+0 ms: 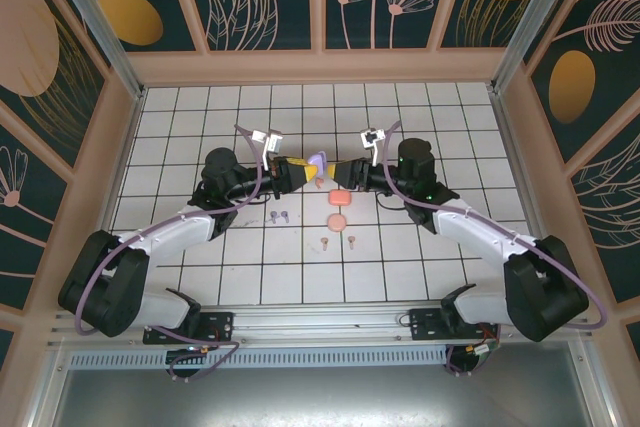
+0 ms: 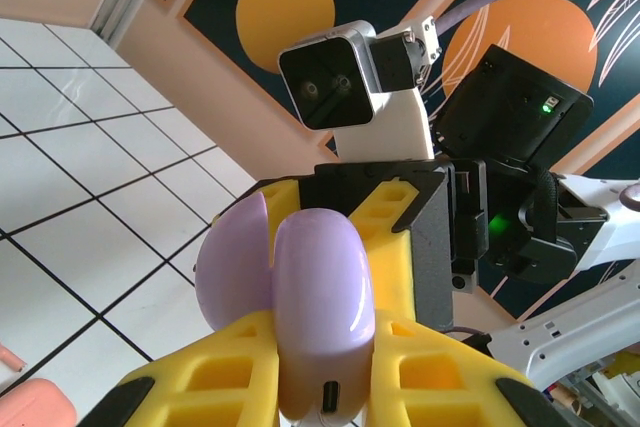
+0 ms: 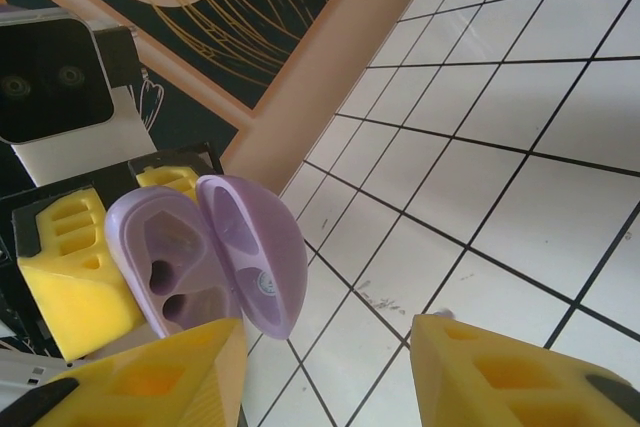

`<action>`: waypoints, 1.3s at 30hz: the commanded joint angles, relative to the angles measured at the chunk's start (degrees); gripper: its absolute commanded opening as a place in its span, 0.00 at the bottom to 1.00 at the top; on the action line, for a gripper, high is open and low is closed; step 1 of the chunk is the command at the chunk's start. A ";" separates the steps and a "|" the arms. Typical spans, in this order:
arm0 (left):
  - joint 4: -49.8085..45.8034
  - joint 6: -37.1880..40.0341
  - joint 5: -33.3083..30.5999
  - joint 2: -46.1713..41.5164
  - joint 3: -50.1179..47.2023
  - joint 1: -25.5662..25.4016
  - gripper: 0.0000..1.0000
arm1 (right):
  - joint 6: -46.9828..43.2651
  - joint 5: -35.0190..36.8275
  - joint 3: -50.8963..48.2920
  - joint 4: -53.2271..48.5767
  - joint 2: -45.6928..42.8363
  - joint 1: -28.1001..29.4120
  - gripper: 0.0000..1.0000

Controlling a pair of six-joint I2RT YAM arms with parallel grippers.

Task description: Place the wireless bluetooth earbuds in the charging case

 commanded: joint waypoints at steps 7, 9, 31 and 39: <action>3.86 -0.80 1.31 -0.31 -0.29 -0.19 0.00 | 0.35 -1.63 3.64 3.19 2.45 0.92 0.45; 3.89 -0.77 1.27 -0.29 -0.32 -0.16 0.00 | 0.36 -1.63 4.10 3.13 3.06 1.13 0.44; 5.01 -1.33 1.52 0.43 -1.44 -0.18 0.00 | -0.08 -0.75 6.99 1.73 5.72 1.31 0.17; 2.93 -0.92 -0.08 1.96 -1.22 -0.18 0.21 | -2.11 0.06 7.87 -1.38 5.20 1.31 0.00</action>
